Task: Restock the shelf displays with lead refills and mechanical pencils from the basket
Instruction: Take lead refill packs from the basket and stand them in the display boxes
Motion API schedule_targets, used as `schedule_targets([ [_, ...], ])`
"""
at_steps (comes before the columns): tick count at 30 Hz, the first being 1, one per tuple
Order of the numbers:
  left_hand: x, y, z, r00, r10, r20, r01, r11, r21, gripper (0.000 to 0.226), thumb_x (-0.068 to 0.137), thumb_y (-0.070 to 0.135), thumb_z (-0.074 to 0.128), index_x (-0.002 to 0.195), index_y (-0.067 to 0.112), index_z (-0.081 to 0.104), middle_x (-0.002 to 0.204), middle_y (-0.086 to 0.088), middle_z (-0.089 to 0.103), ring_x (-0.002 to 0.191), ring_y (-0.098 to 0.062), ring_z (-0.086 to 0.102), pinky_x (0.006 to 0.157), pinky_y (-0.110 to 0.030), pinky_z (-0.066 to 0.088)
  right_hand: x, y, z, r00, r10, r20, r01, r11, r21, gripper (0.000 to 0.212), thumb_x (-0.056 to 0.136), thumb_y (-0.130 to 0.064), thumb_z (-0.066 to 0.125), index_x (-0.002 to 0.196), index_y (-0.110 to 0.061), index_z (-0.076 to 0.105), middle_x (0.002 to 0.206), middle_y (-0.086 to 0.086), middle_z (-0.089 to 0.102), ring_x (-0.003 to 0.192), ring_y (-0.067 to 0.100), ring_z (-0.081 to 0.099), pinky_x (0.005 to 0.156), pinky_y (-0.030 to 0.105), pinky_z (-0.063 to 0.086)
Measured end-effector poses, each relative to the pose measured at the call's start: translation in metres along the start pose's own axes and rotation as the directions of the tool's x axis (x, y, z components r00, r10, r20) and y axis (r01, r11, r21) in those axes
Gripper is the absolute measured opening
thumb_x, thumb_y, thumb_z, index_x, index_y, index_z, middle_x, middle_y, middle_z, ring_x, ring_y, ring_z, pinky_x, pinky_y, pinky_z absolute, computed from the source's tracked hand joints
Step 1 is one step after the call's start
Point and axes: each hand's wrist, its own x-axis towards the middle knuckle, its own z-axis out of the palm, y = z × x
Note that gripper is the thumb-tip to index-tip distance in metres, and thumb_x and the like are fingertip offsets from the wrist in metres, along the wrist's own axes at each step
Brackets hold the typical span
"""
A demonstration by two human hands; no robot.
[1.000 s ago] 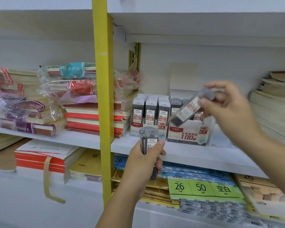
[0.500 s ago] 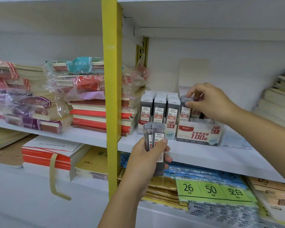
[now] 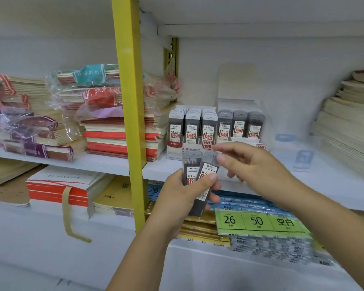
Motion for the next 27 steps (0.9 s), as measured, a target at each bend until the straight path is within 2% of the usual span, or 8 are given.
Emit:
schedule_targets([
  [5, -0.008, -0.009, 0.013, 0.992, -0.073, 0.098, 0.068, 0.997, 0.045, 0.031, 0.082, 0.055, 0.069, 0.108, 0.039, 0.069, 0.1, -0.001, 0.078, 0.073, -0.009, 0.071, 0.059, -0.021, 0.053, -0.02, 0.025, 0.006, 0.988, 0.114, -0.105, -0.083, 0.961, 0.263, 0.012, 0.093, -0.024, 0.062, 0.093, -0.029, 0.073, 0.069, -0.011, 0.069, 0.06, 0.004, 0.058, 0.058, 0.021, 0.047],
  [8, -0.01, -0.011, 0.019, 0.983, -0.15, 0.106, 0.153, 0.988, -0.026, 0.031, 0.094, 0.042, 0.061, 0.122, 0.027, 0.063, 0.099, -0.006, 0.077, 0.064, -0.01, 0.062, 0.052, -0.024, 0.047, -0.021, 0.032, 0.0, 0.976, 0.165, -0.138, -0.115, 0.943, 0.314, 0.013, 0.095, -0.021, 0.059, 0.095, -0.025, 0.071, 0.069, 0.004, 0.07, 0.059, 0.015, 0.056, 0.058, 0.029, 0.046],
  [11, -0.009, -0.009, 0.02, 0.977, -0.182, 0.108, 0.191, 0.979, -0.074, 0.04, 0.088, 0.036, 0.054, 0.123, 0.018, 0.063, 0.093, -0.01, 0.075, 0.059, -0.012, 0.058, 0.049, -0.025, 0.043, -0.02, 0.033, 0.002, 0.981, 0.152, -0.124, -0.101, 0.933, 0.346, 0.013, 0.097, -0.018, 0.057, 0.102, -0.021, 0.068, 0.077, 0.008, 0.073, 0.061, 0.016, 0.061, 0.054, 0.026, 0.05],
  [15, -0.009, -0.009, 0.019, 0.985, -0.135, 0.103, 0.142, 0.987, -0.069, 0.031, 0.099, 0.034, 0.053, 0.124, 0.02, 0.063, 0.103, -0.012, 0.076, 0.068, -0.014, 0.066, 0.054, -0.026, 0.047, -0.021, 0.033, 0.002, 0.982, 0.14, -0.128, -0.078, 0.913, 0.401, 0.02, 0.096, -0.009, 0.057, 0.111, -0.022, 0.061, 0.079, 0.007, 0.073, 0.062, 0.017, 0.064, 0.055, 0.023, 0.053],
  [19, -0.011, -0.007, 0.016, 0.987, -0.11, 0.121, 0.116, 0.992, -0.045, 0.029, 0.102, 0.041, 0.05, 0.126, 0.03, 0.06, 0.114, -0.003, 0.076, 0.088, -0.015, 0.073, 0.061, -0.024, 0.052, -0.014, 0.023, -0.01, 0.973, 0.035, -0.226, 0.038, 0.949, 0.313, 0.024, 0.094, -0.006, 0.059, 0.105, -0.027, 0.061, 0.082, 0.006, 0.074, 0.065, 0.015, 0.066, 0.058, 0.023, 0.053],
  [23, -0.005, -0.004, 0.01, 0.994, -0.097, 0.047, 0.103, 0.985, -0.136, 0.035, 0.093, 0.043, 0.055, 0.122, 0.023, 0.058, 0.11, -0.001, 0.077, 0.093, -0.019, 0.076, 0.064, -0.025, 0.057, 0.018, -0.002, -0.042, 0.874, -0.156, -0.461, 0.253, 0.955, 0.155, 0.031, 0.093, -0.007, 0.058, 0.099, -0.036, 0.054, 0.085, 0.0, 0.072, 0.073, 0.014, 0.069, 0.06, 0.024, 0.055],
  [25, -0.002, -0.005, 0.007, 0.997, -0.081, 0.006, 0.08, 0.982, -0.173, 0.038, 0.087, 0.045, 0.059, 0.118, 0.022, 0.06, 0.102, -0.002, 0.078, 0.091, -0.021, 0.077, 0.067, -0.027, 0.059, 0.038, -0.014, -0.057, 0.832, -0.282, -0.478, 0.296, 0.954, -0.048, 0.033, 0.092, -0.011, 0.057, 0.096, -0.043, 0.049, 0.089, -0.003, 0.069, 0.076, 0.01, 0.069, 0.061, 0.02, 0.054],
  [27, 0.0, -0.008, 0.006, 0.998, -0.067, -0.017, 0.063, 0.982, -0.18, 0.038, 0.084, 0.046, 0.062, 0.114, 0.024, 0.063, 0.094, -0.005, 0.078, 0.087, -0.022, 0.077, 0.068, -0.028, 0.06, 0.056, -0.018, -0.063, 0.849, -0.349, -0.396, 0.239, 0.923, -0.301, 0.034, 0.093, -0.014, 0.057, 0.095, -0.045, 0.045, 0.092, -0.007, 0.066, 0.075, 0.005, 0.067, 0.062, 0.014, 0.052],
])
